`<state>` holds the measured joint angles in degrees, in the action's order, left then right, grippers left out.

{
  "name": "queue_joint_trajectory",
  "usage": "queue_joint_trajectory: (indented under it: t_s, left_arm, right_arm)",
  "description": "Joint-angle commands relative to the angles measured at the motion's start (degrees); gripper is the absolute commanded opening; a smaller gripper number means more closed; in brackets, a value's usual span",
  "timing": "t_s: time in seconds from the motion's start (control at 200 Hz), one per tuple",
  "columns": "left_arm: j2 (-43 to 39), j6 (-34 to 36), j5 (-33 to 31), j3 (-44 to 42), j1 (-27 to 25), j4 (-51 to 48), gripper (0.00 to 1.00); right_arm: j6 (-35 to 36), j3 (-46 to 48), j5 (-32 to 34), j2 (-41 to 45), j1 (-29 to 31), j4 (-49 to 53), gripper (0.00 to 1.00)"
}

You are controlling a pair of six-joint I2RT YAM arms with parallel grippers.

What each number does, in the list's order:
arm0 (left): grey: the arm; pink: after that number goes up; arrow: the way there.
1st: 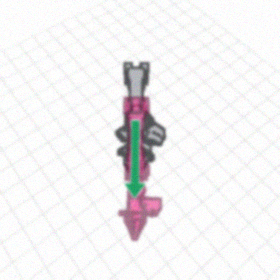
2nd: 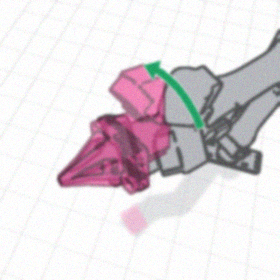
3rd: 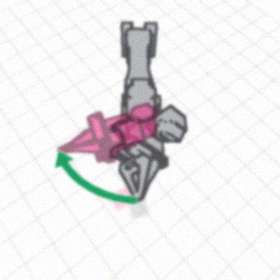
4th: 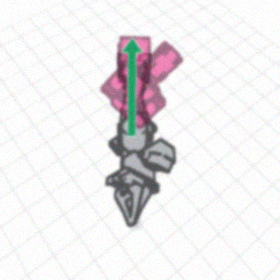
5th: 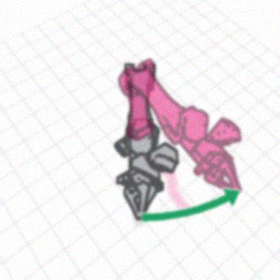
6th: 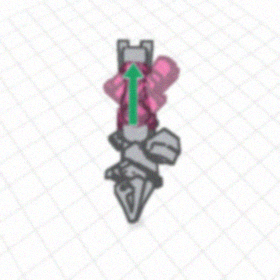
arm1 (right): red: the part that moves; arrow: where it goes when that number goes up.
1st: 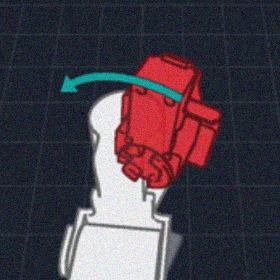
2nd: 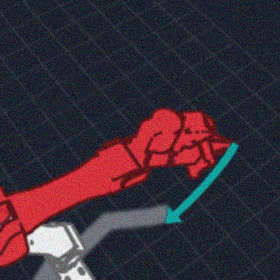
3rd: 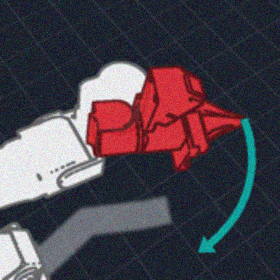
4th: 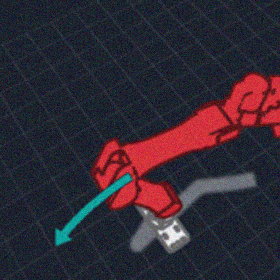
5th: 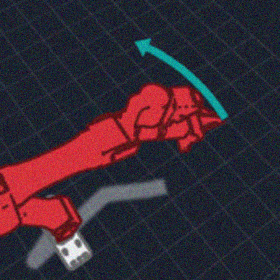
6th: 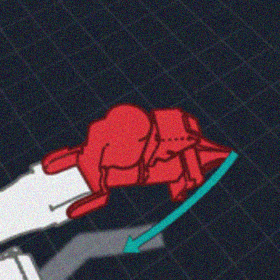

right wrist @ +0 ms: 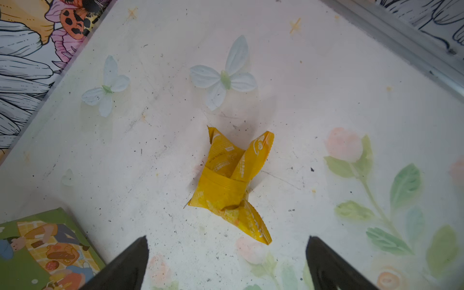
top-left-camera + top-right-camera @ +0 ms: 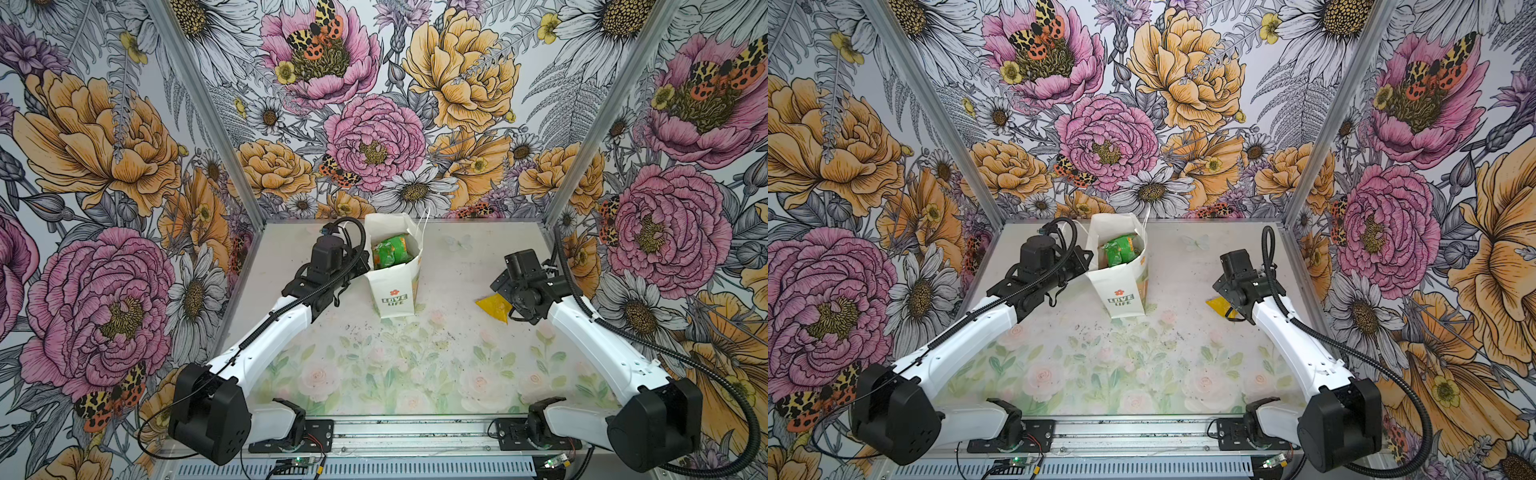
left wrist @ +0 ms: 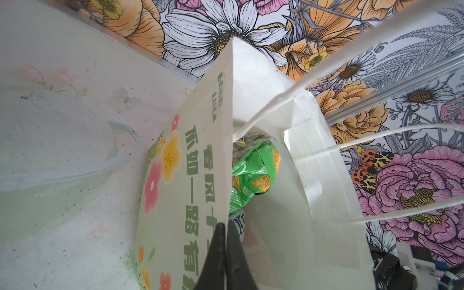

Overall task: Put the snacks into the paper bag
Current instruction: 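Withdraw the right gripper from the bag toward the yellow packet, then lower the open right gripper onto the yellow packet and close it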

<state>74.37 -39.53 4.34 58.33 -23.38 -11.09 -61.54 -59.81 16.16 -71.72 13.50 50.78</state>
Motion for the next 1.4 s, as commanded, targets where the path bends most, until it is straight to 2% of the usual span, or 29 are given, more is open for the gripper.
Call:
queue_joint_trajectory:
  t_s: [0.0, 0.58, 1.396]
  left_arm:
    - [-0.37, 0.5, 1.17, 0.82, 0.53, 2.46, 0.0]
    - [-0.63, 0.59, 1.02, 0.54, 0.68, 2.44, 0.0]
    - [-0.36, 0.59, 0.61, 0.74, 0.96, 1.95, 0.0]
  right_arm:
    - [-1.35, 0.04, -1.9, -1.06, -0.99, -0.16, 1.0]
    - [-3.46, 0.3, -8.2, -8.12, -4.27, -3.66, 1.0]
    - [-0.52, -4.47, -12.59, -21.97, -7.78, -7.15, 1.0]
